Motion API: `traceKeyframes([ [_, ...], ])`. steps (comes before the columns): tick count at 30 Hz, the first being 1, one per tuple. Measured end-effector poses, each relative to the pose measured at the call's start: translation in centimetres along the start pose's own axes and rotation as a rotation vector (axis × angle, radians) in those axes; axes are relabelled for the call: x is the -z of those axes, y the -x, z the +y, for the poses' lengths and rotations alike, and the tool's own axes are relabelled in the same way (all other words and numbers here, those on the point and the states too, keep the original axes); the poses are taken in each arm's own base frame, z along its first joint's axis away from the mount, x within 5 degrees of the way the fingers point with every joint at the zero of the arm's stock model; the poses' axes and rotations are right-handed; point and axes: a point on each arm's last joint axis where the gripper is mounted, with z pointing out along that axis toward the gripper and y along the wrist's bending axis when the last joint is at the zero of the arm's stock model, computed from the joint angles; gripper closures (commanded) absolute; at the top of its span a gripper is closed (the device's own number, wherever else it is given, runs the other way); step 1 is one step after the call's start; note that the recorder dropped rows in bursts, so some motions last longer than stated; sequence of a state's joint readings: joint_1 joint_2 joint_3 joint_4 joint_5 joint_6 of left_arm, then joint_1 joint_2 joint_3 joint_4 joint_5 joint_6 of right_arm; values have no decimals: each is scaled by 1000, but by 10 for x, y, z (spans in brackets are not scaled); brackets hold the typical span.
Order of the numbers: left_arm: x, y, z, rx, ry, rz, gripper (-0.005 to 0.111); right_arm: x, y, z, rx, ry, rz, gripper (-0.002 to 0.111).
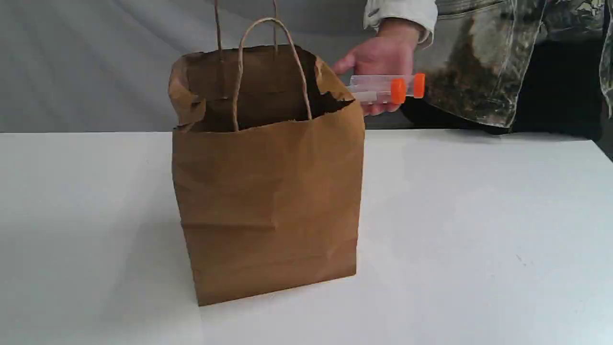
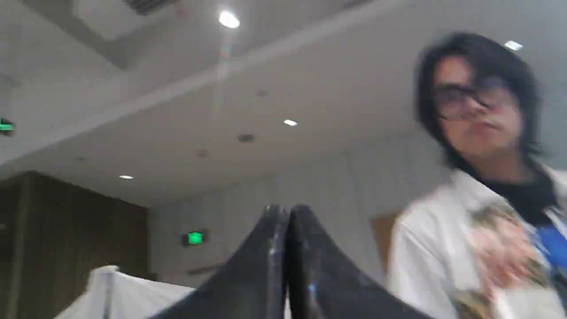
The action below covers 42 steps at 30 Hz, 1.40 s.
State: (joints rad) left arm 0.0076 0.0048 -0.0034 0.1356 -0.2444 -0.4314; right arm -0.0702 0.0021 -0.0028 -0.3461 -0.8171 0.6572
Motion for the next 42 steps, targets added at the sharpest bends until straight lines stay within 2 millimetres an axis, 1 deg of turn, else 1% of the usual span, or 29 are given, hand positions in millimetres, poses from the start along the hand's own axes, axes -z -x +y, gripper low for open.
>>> traceKeyframes([
  [2,0,0,0,14,0,-1,107,-3,9,10,24,104,-53,108],
  [4,0,0,0,22,2,4,107,-8,20,17,41,153,-96,108],
  [5,0,-1,0,22,4,9,107,-13,27,19,44,170,-117,108],
  [8,0,-3,1,22,14,30,107,-28,41,22,55,193,-140,108],
  [11,0,-5,2,24,26,54,107,-50,53,25,67,231,-136,106],
  [14,0,-6,3,26,33,70,107,-76,58,26,50,292,-87,97],
  [16,0,-7,3,26,36,75,107,-96,58,25,26,328,-39,87],
  [17,0,-7,3,26,36,76,107,-110,57,24,7,345,-2,82],
  [19,0,-7,3,26,37,78,107,-131,53,19,-39,365,53,72],
  [21,0,-7,3,26,37,78,107,-162,41,12,-107,395,156,62],
  [22,0,-7,3,26,37,78,107,-175,32,6,-140,403,213,59],
  [23,0,-7,3,28,37,78,107,-188,27,4,-150,429,264,53],
  [24,0,-7,3,28,38,80,107,-200,19,0,-188,443,322,49],
  [27,0,-8,4,28,44,91,107,-238,-18,-17,-277,490,559,41],
  [28,1,-9,4,28,45,95,107,-246,-30,-22,-299,501,625,40],
  [29,1,-9,4,28,47,99,107,-257,-50,-31,-314,512,723,41],
  [31,1,-9,4,28,49,102,107,-270,-77,-44,-329,530,861,42],
  [34,1,-10,4,28,50,106,107,-284,-110,-61,-274,594,990,48],
  [37,1,-10,4,28,50,106,107,-289,-131,-66,-210,672,1017,65],
  [39,1,-10,5,29,52,108,107,-289,-143,-63,-108,755,995,79],
  [41,1,-11,5,29,56,117,107,-290,-148,-55,-1,826,955,95],
  [42,1,-11,5,29,57,119,107,-291,-151,-49,113,880,903,101],
])
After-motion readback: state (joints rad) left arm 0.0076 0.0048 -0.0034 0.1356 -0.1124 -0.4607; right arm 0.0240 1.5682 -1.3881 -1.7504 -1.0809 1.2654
